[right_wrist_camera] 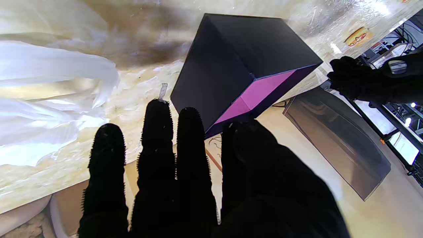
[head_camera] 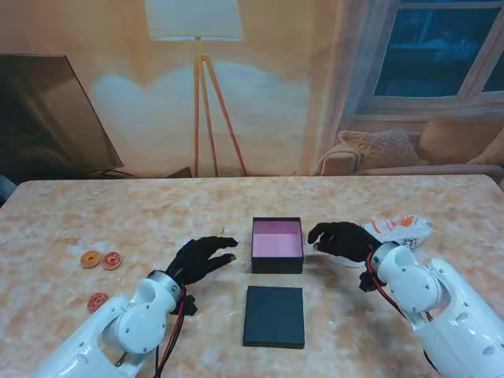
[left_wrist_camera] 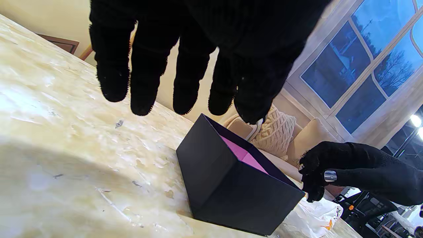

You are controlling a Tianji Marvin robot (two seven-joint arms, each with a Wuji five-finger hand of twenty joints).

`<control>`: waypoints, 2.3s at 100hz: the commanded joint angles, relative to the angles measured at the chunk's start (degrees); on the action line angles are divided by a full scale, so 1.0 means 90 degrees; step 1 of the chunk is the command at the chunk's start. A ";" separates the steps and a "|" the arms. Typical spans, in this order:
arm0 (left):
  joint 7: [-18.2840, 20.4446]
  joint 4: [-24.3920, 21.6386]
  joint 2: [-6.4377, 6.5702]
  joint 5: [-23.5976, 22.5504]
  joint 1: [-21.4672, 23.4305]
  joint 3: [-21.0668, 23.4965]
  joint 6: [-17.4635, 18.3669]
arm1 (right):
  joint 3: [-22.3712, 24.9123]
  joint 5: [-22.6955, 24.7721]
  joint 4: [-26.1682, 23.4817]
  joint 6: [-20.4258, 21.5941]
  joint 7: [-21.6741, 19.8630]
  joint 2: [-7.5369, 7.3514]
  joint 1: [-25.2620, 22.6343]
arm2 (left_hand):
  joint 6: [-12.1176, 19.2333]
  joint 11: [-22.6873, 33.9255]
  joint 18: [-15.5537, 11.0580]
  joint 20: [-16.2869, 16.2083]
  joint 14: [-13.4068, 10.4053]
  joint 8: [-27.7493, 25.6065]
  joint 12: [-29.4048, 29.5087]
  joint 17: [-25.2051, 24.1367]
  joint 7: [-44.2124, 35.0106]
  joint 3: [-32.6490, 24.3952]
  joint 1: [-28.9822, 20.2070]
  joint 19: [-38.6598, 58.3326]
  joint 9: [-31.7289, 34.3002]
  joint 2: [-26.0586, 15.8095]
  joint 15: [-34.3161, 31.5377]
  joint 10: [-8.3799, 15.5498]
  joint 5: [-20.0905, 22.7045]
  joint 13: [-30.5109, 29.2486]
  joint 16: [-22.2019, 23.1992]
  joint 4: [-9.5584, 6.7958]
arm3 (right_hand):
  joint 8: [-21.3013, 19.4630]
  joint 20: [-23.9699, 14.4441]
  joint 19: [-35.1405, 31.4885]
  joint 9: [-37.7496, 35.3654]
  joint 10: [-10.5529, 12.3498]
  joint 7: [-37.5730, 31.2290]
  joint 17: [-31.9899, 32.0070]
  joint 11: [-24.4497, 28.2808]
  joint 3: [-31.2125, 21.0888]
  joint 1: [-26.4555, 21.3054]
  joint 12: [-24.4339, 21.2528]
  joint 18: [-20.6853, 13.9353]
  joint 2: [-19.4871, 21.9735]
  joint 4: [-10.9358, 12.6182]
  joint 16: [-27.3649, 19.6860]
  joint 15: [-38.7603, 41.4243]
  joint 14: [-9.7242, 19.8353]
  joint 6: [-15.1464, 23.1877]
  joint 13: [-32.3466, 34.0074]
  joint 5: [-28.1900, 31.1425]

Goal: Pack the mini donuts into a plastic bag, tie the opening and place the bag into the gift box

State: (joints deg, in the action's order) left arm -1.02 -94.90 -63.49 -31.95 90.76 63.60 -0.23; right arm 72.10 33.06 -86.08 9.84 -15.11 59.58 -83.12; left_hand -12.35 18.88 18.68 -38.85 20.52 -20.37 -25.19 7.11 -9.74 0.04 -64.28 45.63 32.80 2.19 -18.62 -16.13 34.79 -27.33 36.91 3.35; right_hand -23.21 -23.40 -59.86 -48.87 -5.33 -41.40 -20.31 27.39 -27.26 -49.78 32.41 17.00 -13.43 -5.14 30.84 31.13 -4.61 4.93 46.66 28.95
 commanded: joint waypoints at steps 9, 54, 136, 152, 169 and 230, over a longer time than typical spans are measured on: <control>0.0059 -0.0033 -0.0028 0.0020 0.0031 0.0018 0.0028 | -0.0039 -0.0021 -0.0032 -0.0027 -0.0169 0.0034 -0.0031 | 0.0029 0.0070 -0.0034 0.0121 -0.0136 -0.0084 0.0042 0.0008 -0.0136 -0.0129 -0.0128 0.0087 -0.0135 0.0022 -0.0034 0.0232 0.0064 -0.0066 -0.0061 -0.0071 | -0.0030 0.0002 -0.0115 0.0194 -0.0088 0.0069 0.0024 0.0050 0.0125 0.0060 -0.0054 0.0121 0.0026 -0.0146 0.0108 0.0124 -0.0034 0.0130 0.0008 -0.0160; 0.0074 0.0035 -0.0032 0.0059 -0.0034 0.0018 0.0013 | -0.0114 -0.0063 0.0078 -0.0080 -0.0199 0.0035 0.0083 | 0.0042 0.0058 -0.0005 0.0129 -0.0095 -0.0077 0.0078 0.0005 -0.0124 -0.0240 -0.0059 0.0113 -0.0146 0.0054 -0.0045 0.0253 0.0018 -0.0084 -0.0040 -0.0065 | -0.0092 0.0004 -0.0118 0.0219 -0.0123 0.0097 0.0033 0.0042 0.0167 0.0037 -0.0075 0.0128 0.0002 -0.0136 0.0105 0.0144 -0.0042 0.0132 -0.0002 -0.0092; 0.0108 0.0000 -0.0039 0.0201 0.0076 0.0120 -0.0073 | -0.0076 0.1582 0.0429 0.0260 -0.0224 -0.0117 0.0643 | 0.0094 0.0001 0.0054 0.0134 -0.0048 -0.0069 0.0109 -0.0039 -0.0126 -0.0536 0.0159 0.0066 -0.0154 0.0130 -0.0002 0.0286 0.0018 -0.0019 -0.0031 -0.0050 | -0.0953 -0.0154 0.0001 0.1116 0.0051 0.1170 0.0286 0.1027 -0.0953 0.1424 0.1252 -0.0181 -0.1094 -0.0063 0.1401 0.1861 0.0354 0.0445 -0.0829 0.0446; 0.0123 0.0005 -0.0036 0.0194 0.0068 0.0113 -0.0096 | -0.0206 0.2345 0.0630 0.0288 0.0157 -0.0139 0.0773 | 0.0062 -0.0013 0.0061 0.0137 -0.0025 -0.0061 0.0112 -0.0069 -0.0114 -0.0622 0.0213 0.0033 -0.0160 0.0155 0.0034 0.0284 0.0014 0.0038 -0.0042 -0.0046 | -0.1270 -0.0061 0.0474 0.1752 -0.0125 0.1265 0.1155 0.0407 -0.1493 0.1847 0.1068 0.0067 -0.1459 0.0032 0.1389 0.1347 0.0037 0.0525 -0.2181 0.0551; 0.0142 0.0017 -0.0035 0.0207 0.0051 0.0103 -0.0119 | -0.0312 0.2965 0.0787 0.0246 0.0357 -0.0184 0.0867 | 0.0000 -0.0017 0.0053 0.0138 -0.0029 -0.0038 0.0112 -0.0074 -0.0085 -0.0721 0.0258 0.0012 -0.0152 0.0177 0.0044 0.0269 0.0041 0.0048 -0.0046 -0.0044 | -0.1432 0.0651 0.0980 0.2070 -0.0293 0.1251 0.1730 -0.1023 -0.1845 0.1990 -0.0517 -0.0070 -0.1749 -0.0039 -0.0444 -0.0792 -0.0187 0.0479 -0.2986 0.0619; 0.0155 0.0055 -0.0036 0.0221 0.0007 0.0062 -0.0145 | -0.0305 0.3604 0.0860 -0.0158 -0.0211 -0.0296 0.0847 | 0.0049 -0.0035 0.0070 0.0128 -0.0039 -0.0034 0.0112 -0.0114 -0.0072 -0.1114 0.0505 -0.0043 -0.0178 0.0264 0.0098 0.0297 0.0016 0.0127 -0.0070 -0.0025 | -0.1149 0.1552 0.1435 0.2035 -0.0471 0.1039 0.2007 -0.1823 -0.1859 0.2156 -0.1486 -0.0011 -0.2043 -0.0274 -0.1608 -0.2517 -0.0395 0.0518 -0.2964 0.1249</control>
State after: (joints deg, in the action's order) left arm -0.34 -94.18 -63.66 -29.96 90.75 64.21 -1.43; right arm 69.34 65.62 -78.34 8.66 -15.83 56.98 -74.89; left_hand -12.35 19.07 19.28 -38.78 20.52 -20.38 -24.52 7.01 -9.82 -8.69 -60.28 45.82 32.80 3.67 -18.62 -14.74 34.79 -27.31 36.90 3.35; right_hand -34.09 -10.95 -48.02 -31.94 -8.29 -31.99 -3.72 12.23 -43.59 -31.33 19.89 16.08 -29.67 -7.15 17.76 10.18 -6.94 9.34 21.47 38.76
